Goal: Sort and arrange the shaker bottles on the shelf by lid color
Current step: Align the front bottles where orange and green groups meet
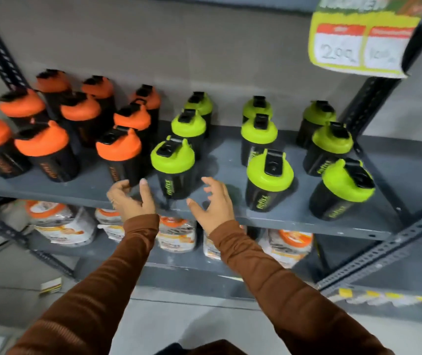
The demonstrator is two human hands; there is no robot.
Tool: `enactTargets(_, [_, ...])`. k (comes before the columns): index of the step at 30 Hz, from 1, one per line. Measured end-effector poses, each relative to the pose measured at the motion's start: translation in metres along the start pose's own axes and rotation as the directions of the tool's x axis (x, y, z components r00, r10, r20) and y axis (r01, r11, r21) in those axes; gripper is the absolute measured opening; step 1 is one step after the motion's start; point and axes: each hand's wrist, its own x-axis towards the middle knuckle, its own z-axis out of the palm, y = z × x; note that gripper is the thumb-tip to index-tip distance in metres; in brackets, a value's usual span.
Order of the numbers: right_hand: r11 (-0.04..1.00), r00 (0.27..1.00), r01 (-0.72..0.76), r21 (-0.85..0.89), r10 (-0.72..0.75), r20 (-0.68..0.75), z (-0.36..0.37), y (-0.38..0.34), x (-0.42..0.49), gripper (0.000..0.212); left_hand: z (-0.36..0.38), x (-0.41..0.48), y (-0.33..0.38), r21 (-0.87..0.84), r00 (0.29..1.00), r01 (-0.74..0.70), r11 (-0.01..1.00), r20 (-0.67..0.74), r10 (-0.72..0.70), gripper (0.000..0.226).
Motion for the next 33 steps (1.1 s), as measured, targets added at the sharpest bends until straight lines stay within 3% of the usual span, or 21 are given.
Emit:
enactTargets(5, [0.964,0.964,-0.264,0.029,0.264,0.002,0.056,-0.012,0.02,0.098,-0.023,0.068,-0.022,0.121,0.991,0.044,0.992,0.119,-0.058,0.094])
enactTargets(10, [0.929,0.917,-0.366,0.044,0.369,-0.151,0.08,-0.015,0.033,0.108,-0.025,0.115,-0.045,0.175,0.912,0.055,0.983,0.393,-0.121,0.11])
enactTargets(13, [0.925,0.899,-0.376,0.056,0.379,-0.222,0.082,-0.015,0.036,0.102,-0.023,0.129,-0.051,0.203,0.844,0.052,0.978,0.515,-0.151,0.107])
enactTargets(17, [0.91,0.879,-0.414,0.024,0.407,-0.248,0.081,-0.015,0.035,0.094,-0.024,0.133,-0.054,0.215,0.787,0.025,0.976,0.598,-0.152,0.084])
enactTargets(23, [0.91,0.861,-0.416,-0.004,0.392,-0.325,0.076,-0.018,0.034,0.08,-0.031,0.132,-0.055,0.222,0.766,-0.017,0.975,0.629,-0.13,0.081])
enactTargets(33, [0.905,0.857,-0.423,0.043,0.415,-0.304,0.074,-0.019,0.029,0.079,-0.041,0.124,-0.049,0.273,0.749,0.002,0.962,0.637,-0.182,0.084])
